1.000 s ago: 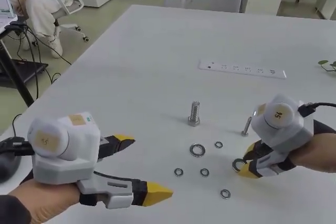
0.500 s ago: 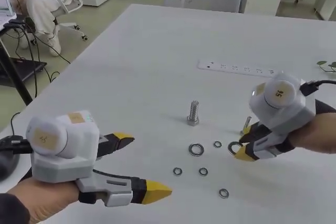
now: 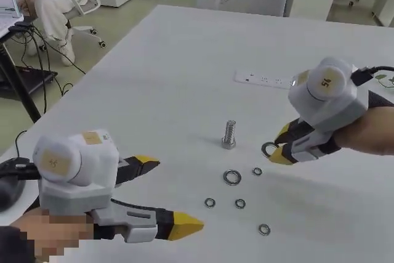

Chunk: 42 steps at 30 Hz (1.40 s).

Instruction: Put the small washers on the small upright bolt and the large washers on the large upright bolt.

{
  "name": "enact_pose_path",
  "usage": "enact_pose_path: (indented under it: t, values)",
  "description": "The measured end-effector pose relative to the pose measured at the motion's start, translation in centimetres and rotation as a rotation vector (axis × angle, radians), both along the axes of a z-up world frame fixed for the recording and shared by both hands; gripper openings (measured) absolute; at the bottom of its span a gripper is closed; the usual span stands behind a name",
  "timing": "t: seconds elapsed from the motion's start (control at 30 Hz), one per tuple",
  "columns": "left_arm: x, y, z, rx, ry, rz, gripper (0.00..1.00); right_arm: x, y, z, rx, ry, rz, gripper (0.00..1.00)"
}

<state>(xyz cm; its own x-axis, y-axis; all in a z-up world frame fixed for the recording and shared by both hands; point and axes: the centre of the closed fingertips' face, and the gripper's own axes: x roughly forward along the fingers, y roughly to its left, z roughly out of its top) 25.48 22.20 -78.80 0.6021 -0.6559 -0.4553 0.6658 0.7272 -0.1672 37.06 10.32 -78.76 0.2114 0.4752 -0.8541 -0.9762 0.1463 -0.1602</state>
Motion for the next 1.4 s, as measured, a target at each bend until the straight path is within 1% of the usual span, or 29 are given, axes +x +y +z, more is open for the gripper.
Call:
enact_pose_path:
  t: [0.1, 0.2, 0.37, 0.5, 0.67, 0.8, 0.93, 1.07, 1.27, 1.4]
  values:
    - [0.1, 0.1, 0.0, 0.001, -0.001, 0.001, 0.85, 0.8, 0.9, 0.9, 0.012, -0.022, 0.008, 0.23]
    - [0.1, 0.1, 0.0, -0.001, -0.001, 0.003, 0.85, 1.4, 1.7, 1.4, 0.014, -0.038, 0.020, 0.23]
    - [0.2, 0.2, 0.0, -0.003, 0.001, 0.006, 0.85, 2.4, 3.1, 2.0, 0.022, -0.053, 0.036, 0.23]
    - [0.3, 0.5, -0.1, -0.003, 0.001, 0.012, 0.85, 3.2, 3.9, 2.2, 0.030, -0.060, 0.041, 0.23]
    - [0.3, 0.6, -0.2, 0.001, 0.004, 0.014, 0.85, 4.1, 4.6, 1.9, 0.030, -0.058, 0.047, 0.23]
    - [0.4, 0.7, -0.3, 0.004, 0.006, 0.020, 0.85, 4.7, 5.0, 1.4, 0.029, -0.040, 0.046, 0.23]
    - [0.4, 0.8, -0.4, 0.005, 0.011, 0.024, 0.85, 5.2, 5.5, 1.2, 0.025, -0.035, 0.054, 0.23]
    - [0.5, 0.7, -0.4, 0.004, 0.015, 0.026, 0.85, 6.2, 6.0, 0.8, 0.020, -0.028, 0.064, 0.23]
    - [0.6, 0.6, -0.5, 0.005, 0.020, 0.030, 0.85, 6.6, 6.3, 0.3, 0.009, -0.016, 0.076, 0.23]
    - [0.6, 0.4, -0.5, 0.003, 0.022, 0.031, 0.85, 6.7, 6.7, -0.1, -0.001, -0.001, 0.087, 0.23]
